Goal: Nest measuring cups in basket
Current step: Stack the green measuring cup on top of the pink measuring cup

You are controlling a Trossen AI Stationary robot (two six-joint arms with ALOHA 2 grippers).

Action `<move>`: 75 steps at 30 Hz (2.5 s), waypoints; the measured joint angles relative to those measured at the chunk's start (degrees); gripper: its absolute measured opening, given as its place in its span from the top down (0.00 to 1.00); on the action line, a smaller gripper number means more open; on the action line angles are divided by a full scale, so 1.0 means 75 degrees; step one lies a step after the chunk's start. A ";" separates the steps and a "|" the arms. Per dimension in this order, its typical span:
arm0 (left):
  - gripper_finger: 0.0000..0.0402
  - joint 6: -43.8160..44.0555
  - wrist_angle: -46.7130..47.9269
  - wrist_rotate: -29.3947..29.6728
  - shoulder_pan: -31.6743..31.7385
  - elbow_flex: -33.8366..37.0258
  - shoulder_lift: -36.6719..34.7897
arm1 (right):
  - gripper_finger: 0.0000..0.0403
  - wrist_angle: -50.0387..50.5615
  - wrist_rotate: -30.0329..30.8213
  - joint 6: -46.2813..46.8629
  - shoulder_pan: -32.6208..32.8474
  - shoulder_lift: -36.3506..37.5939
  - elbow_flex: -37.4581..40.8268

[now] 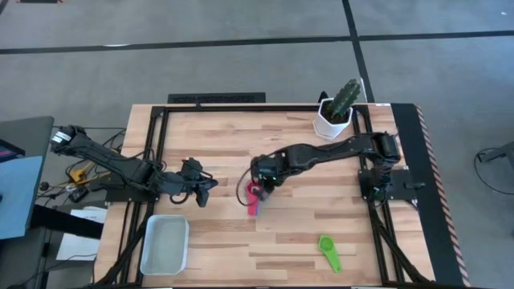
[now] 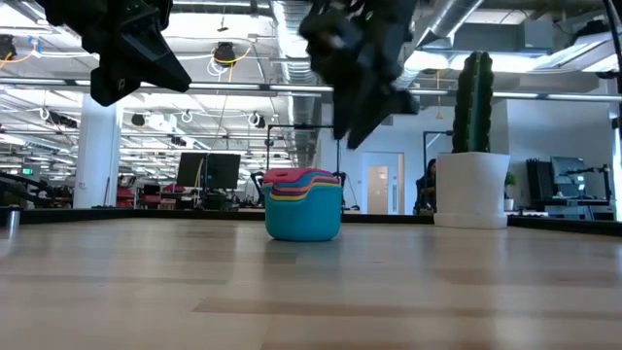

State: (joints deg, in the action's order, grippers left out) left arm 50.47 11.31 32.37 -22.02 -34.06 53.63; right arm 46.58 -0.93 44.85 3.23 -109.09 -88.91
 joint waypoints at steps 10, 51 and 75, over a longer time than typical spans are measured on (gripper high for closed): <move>0.94 0.0160 -0.0035 0.0502 -0.0003 0.0000 0.0000 | 0.65 0.0008 0.0514 0.1042 0.1285 0.1276 0.1925; 0.94 0.0820 -0.0116 0.0992 0.0070 0.0000 0.0003 | 0.75 -0.1659 -0.0207 0.2592 0.5084 0.2593 0.5579; 0.94 0.1502 0.0000 0.1086 0.0070 0.0000 0.0003 | 0.98 -0.2698 -0.0048 0.2607 0.4220 0.2992 0.5591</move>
State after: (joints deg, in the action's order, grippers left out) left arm 61.74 11.31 40.52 -21.50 -34.06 53.65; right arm 26.34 -1.28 64.40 34.88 -86.66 -46.98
